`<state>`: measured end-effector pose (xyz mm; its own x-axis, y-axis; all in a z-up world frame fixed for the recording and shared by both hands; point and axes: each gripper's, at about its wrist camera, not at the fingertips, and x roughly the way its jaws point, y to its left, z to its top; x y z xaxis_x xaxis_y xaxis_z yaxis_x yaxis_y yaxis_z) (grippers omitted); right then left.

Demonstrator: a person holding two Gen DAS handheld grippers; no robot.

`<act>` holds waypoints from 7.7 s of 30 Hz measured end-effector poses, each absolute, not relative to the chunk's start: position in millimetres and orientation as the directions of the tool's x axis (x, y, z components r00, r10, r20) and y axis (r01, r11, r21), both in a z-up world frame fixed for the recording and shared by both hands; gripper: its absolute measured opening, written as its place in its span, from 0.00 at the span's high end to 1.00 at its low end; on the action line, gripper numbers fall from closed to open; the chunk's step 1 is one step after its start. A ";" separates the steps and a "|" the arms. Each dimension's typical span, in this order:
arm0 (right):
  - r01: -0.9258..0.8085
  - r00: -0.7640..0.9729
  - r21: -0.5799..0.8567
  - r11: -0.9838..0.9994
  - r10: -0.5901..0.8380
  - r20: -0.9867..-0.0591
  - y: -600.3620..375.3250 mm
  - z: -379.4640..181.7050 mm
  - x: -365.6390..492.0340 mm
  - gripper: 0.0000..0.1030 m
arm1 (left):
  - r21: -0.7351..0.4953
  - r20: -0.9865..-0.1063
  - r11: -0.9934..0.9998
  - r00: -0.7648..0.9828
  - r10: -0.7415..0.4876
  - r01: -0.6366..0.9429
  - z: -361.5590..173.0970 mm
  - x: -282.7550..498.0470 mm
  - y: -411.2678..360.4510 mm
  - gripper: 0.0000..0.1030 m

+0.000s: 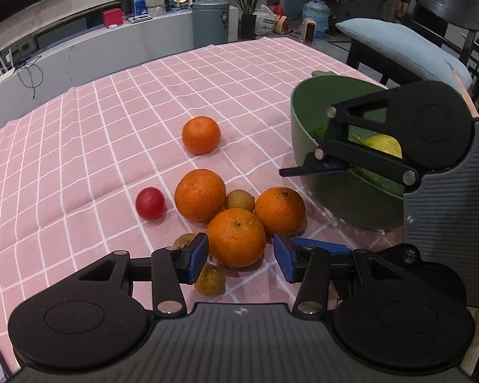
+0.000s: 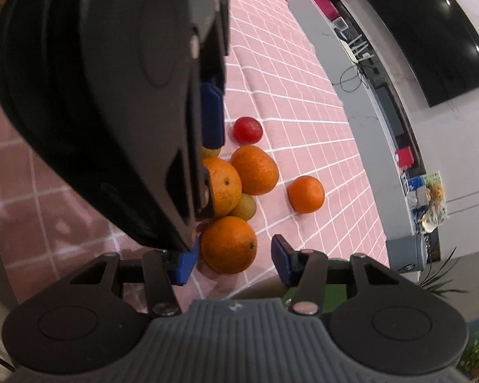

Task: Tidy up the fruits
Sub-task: 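Grasp an orange with the right gripper while the left gripper grasps another orange, then carry the orange in the left gripper over the colander while the right gripper carries its orange, then open the left gripper into the colander while the right gripper releases its orange, then grasp a small brown fruit with the left gripper while the right gripper grasps an orange, then carry the brown fruit with the left gripper while the right gripper carries the orange over the colander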

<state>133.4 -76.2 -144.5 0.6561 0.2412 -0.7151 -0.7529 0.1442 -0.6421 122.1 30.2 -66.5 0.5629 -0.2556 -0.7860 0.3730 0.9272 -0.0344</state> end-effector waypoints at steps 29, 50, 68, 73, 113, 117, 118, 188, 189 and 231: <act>-0.720 0.680 -0.692 0.048 0.246 -0.691 -75.4 -154.4 101.5 0.66 | 0.079 -0.763 0.902 0.608 -0.219 0.425 -75.3 121.4 12.2 0.53; -0.720 0.694 -0.612 0.327 0.359 -0.624 -105.6 -94.6 61.5 0.67 | -0.103 -0.685 0.961 0.682 -0.256 0.257 -21.6 100.2 27.5 0.53; -0.694 0.695 -0.485 0.531 0.323 -0.642 -170.5 -58.4 108.1 0.67 | -0.225 -0.639 0.919 0.664 -0.389 0.323 8.6 122.3 1.7 0.53; -0.667 0.696 -0.452 0.593 0.279 -0.662 -197.0 -62.5 126.2 0.67 | -0.193 -0.651 0.902 0.637 -0.413 0.387 6.3 130.7 -25.5 0.53; -0.607 0.661 -0.296 0.737 0.262 -0.704 -213.9 -111.1 203.2 0.67 | -0.072 -0.780 0.926 0.558 -0.283 0.369 -37.6 171.9 -72.0 0.52; -0.605 0.670 -0.310 0.734 0.259 -0.696 -211.0 -106.8 198.5 0.61 | -0.075 -0.763 0.929 0.578 -0.288 0.363 -30.2 166.3 -68.5 0.50; -0.603 0.675 -0.311 0.735 0.261 -0.690 -211.0 -104.3 196.5 0.60 | -0.077 -0.757 0.928 0.585 -0.293 0.365 -26.6 164.1 -67.3 0.48; -0.806 0.550 -0.591 -0.019 0.344 -0.761 -28.7 -149.4 164.4 0.61 | -0.262 -0.824 0.957 0.487 -0.290 0.126 -84.5 155.5 77.9 0.73; -0.805 0.554 -0.594 -0.016 0.339 -0.760 -28.6 -150.1 164.8 0.62 | -0.266 -0.821 0.956 0.492 -0.290 0.120 -83.3 155.1 79.1 0.73; -0.657 0.698 -0.333 0.676 0.380 -0.607 -205.4 -48.0 123.9 0.65 | -0.260 -0.715 0.938 0.608 -0.346 0.228 0.1 131.2 -5.8 0.73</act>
<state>123.9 -205.4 -48.0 0.6981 0.3795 -0.6072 -0.6571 0.6764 -0.3327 131.2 -5.8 0.1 0.6080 -0.3460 -0.7146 0.2279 0.9382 -0.2603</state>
